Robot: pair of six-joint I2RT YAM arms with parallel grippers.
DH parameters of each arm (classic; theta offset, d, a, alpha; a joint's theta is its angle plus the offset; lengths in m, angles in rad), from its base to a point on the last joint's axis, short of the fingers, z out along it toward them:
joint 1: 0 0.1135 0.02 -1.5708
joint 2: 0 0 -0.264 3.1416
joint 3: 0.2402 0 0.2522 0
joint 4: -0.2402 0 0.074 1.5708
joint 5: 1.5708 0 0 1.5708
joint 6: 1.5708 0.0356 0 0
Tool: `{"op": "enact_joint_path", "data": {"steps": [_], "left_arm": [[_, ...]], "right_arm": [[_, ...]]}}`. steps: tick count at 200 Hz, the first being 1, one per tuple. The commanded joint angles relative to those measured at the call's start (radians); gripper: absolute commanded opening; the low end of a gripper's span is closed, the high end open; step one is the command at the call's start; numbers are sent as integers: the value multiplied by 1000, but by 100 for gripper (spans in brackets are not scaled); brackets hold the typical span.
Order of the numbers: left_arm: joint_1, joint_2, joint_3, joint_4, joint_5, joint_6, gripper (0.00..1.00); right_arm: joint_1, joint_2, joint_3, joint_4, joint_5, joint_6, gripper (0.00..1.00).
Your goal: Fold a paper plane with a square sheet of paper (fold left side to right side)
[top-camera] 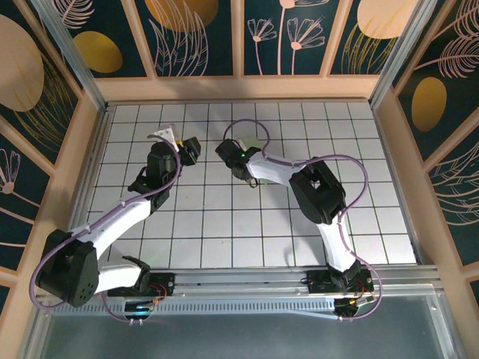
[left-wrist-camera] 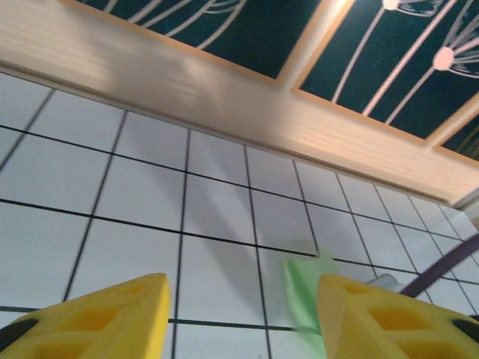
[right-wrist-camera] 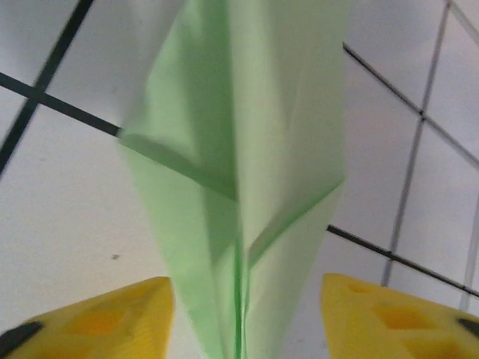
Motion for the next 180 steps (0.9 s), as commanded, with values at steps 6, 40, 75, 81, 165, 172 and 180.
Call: {"op": "enact_joint_path", "data": {"steps": [6, 40, 75, 81, 165, 172, 180], "left_arm": [[6, 44, 66, 37, 116, -57, 59], [6, 139, 115, 20, 199, -144, 61], [6, 282, 177, 14, 307, -239, 58], [5, 311, 191, 15, 328, -251, 58], [-31, 725, 450, 13, 535, -311, 59], [-31, 750, 475, 4, 535, -315, 59], [-33, 779, 500, 1, 542, -322, 59]], "right_arm": [[-33, -142, -64, 30, -172, 63, 69], [-111, -336, -228, 146, -340, 139, 81], [-232, -518, -390, 273, -497, 187, 87], [-244, -547, -417, 302, -529, 197, 89], [-517, -853, -760, 674, -828, 435, 99], [-530, -866, -768, 675, -833, 438, 99], [-540, -877, -774, 668, -833, 434, 99]]}}
